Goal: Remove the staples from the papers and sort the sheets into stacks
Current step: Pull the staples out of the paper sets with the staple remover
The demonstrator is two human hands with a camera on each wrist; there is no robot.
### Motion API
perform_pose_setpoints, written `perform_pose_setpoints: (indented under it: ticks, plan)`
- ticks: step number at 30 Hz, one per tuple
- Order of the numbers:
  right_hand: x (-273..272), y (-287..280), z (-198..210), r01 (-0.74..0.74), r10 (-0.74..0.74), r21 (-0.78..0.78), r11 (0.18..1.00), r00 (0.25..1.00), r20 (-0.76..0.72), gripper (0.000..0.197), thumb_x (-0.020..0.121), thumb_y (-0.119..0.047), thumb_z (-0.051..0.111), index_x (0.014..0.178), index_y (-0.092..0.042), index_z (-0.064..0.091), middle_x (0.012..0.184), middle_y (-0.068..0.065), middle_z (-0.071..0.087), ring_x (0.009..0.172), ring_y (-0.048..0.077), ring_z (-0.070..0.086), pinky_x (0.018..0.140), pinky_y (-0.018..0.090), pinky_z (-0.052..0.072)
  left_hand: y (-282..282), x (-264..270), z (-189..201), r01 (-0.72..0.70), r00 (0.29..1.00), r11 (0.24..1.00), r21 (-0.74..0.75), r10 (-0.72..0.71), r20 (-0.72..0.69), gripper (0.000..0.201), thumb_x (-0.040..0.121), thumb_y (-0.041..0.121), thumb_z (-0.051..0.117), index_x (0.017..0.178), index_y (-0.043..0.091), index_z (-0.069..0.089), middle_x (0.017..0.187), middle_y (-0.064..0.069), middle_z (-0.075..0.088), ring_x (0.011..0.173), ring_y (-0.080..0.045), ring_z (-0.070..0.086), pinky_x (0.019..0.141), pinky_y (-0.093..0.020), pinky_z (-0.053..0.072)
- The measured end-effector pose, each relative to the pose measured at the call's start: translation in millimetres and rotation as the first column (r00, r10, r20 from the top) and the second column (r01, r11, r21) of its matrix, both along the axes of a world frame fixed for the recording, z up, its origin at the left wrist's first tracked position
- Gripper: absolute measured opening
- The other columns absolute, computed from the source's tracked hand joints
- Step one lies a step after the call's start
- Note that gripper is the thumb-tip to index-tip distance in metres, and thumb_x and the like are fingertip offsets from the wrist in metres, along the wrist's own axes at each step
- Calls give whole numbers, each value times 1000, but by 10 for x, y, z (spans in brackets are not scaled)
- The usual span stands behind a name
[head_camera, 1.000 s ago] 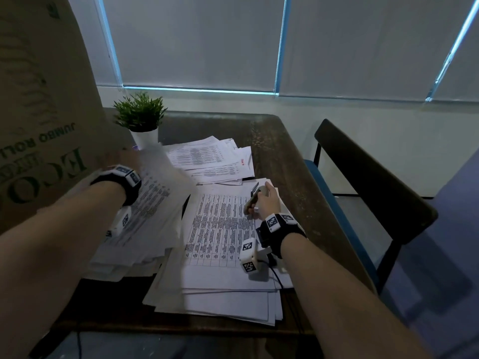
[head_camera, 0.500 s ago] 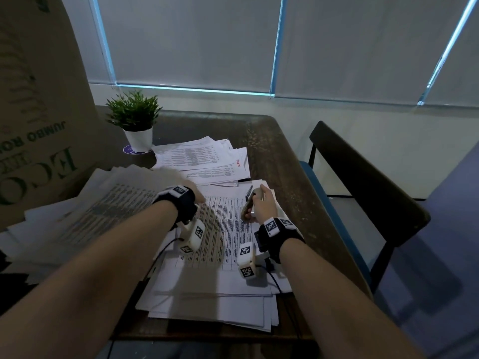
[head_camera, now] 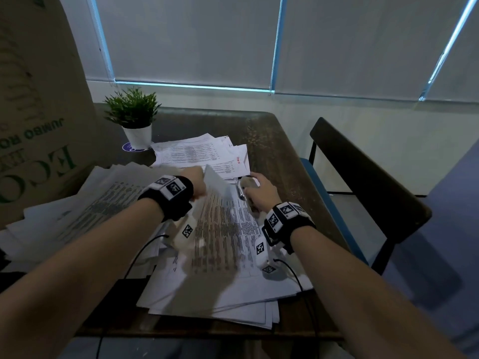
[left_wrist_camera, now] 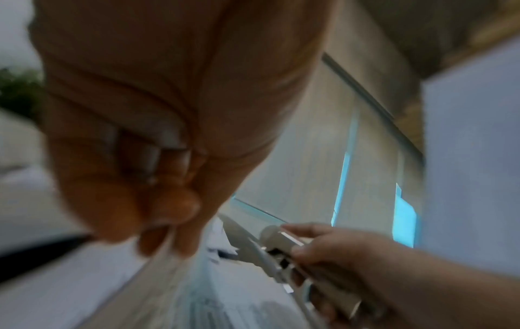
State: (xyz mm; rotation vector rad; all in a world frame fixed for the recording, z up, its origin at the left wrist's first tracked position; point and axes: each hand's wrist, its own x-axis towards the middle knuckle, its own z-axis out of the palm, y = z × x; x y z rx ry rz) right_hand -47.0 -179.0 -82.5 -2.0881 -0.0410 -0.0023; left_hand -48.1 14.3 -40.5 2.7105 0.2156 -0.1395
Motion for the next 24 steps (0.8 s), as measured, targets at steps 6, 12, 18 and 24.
perform_pose_setpoints:
  ticks: [6,12,18,24]
  plan:
    - [30,52,-65,-191,182,-188,963,981,-68,51,91,-19,55,140,-32,49,146,4,48,106,18,55,73,21,46,14,-11,-303,-16,933,983,-185,-52,-357,11,79,4,70,72,0,63,76,-18,67,62,-27,60,67,-36,49]
    - [-56,101,-61,-340,325,-396,853,940,-106,46,98,-21,49,144,-25,48,148,7,48,129,26,48,99,27,38,-106,111,-540,-136,985,917,-375,83,-154,39,82,14,70,113,-5,58,110,-16,63,100,-31,61,85,-35,51]
    - [-75,150,-101,-383,367,-449,807,922,-127,50,101,-21,45,150,-23,37,152,10,42,134,28,43,104,28,35,22,216,-872,-248,965,822,-513,167,-200,53,81,22,73,122,-5,55,127,-22,57,116,-35,56,99,-44,47]
    - [-33,313,-160,-368,356,-499,785,926,-122,47,105,-23,35,152,-23,32,145,18,48,126,35,50,101,35,40,-27,202,-786,-202,975,909,-365,153,-160,54,87,30,66,126,-5,53,131,-16,55,119,-29,53,94,-31,43]
